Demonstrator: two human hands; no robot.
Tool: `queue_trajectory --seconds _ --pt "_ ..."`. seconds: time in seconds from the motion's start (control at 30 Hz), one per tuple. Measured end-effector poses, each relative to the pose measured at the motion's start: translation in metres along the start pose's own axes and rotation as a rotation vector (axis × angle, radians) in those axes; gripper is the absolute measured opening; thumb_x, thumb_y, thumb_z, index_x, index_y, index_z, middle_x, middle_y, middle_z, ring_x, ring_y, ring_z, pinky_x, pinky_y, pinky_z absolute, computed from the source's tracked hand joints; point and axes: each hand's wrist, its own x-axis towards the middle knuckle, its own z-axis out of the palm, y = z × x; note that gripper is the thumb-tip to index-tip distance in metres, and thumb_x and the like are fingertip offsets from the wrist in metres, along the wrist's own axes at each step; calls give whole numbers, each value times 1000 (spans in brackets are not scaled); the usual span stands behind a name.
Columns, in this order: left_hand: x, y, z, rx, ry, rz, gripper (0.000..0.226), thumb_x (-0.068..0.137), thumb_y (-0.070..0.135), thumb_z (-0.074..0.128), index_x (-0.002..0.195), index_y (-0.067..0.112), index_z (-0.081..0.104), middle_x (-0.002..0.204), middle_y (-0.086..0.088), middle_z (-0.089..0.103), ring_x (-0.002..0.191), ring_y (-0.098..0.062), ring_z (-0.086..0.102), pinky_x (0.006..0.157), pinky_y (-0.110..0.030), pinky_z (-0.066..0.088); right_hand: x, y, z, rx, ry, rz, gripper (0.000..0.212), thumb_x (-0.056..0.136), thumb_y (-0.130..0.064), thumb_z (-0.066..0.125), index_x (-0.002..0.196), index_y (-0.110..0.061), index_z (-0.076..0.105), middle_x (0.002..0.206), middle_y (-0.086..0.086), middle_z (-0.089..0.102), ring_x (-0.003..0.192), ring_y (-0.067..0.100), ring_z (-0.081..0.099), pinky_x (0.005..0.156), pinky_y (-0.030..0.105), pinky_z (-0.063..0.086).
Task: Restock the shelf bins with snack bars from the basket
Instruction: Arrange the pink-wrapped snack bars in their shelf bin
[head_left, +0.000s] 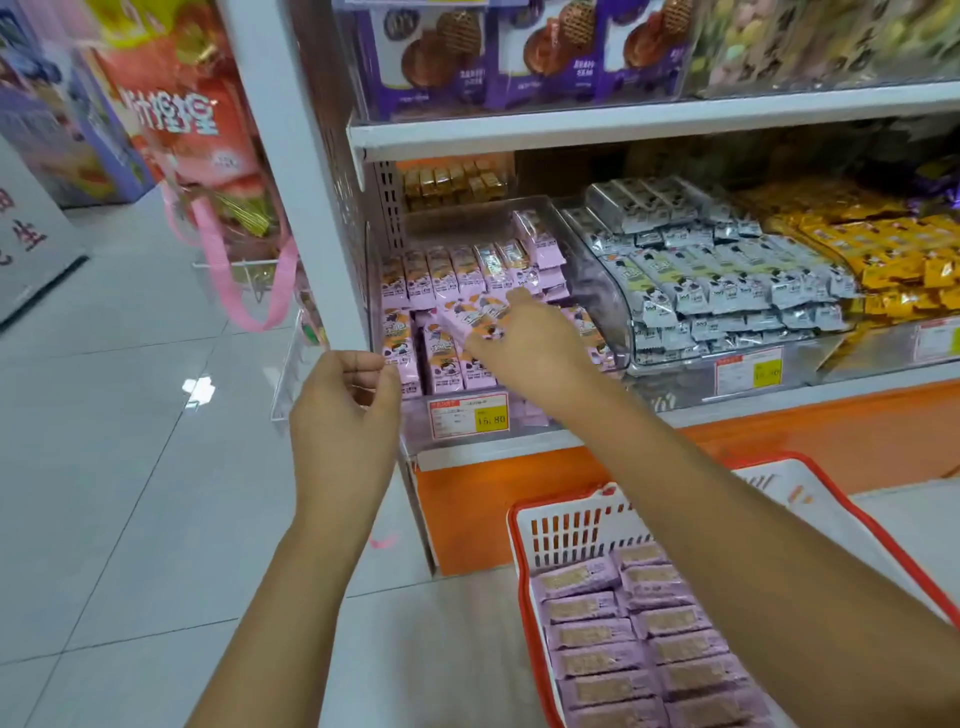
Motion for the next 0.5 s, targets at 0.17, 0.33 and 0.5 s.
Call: queue_trajectory --seconds 0.17,0.33,0.5 --pt "2 -13 6 87 -37 16 11 90 19 59 99 15 63 79 14 60 69 10 55 59 0 36 3 -22 40 -267 -3 7 68 96 -51 42 149 -13 24 141 20 41 130 37 36 95 41 41" --pt "7 -22 10 176 -76 10 16 89 17 59 103 11 64 83 6 62 72 4 53 59 -3 35 -4 -33 48 -242 -68 39 74 99 -52 32 152 -4 11 150 24 29 139 37 22 110 43 27" --pt "10 -22 12 164 -78 20 12 89 14 59 100 10 63 82 5 62 72 7 53 57 1 37 -7 -41 59 -95 -85 40 70 102 -48 25 153 -3 5 157 25 9 144 37 9 116 44 12"
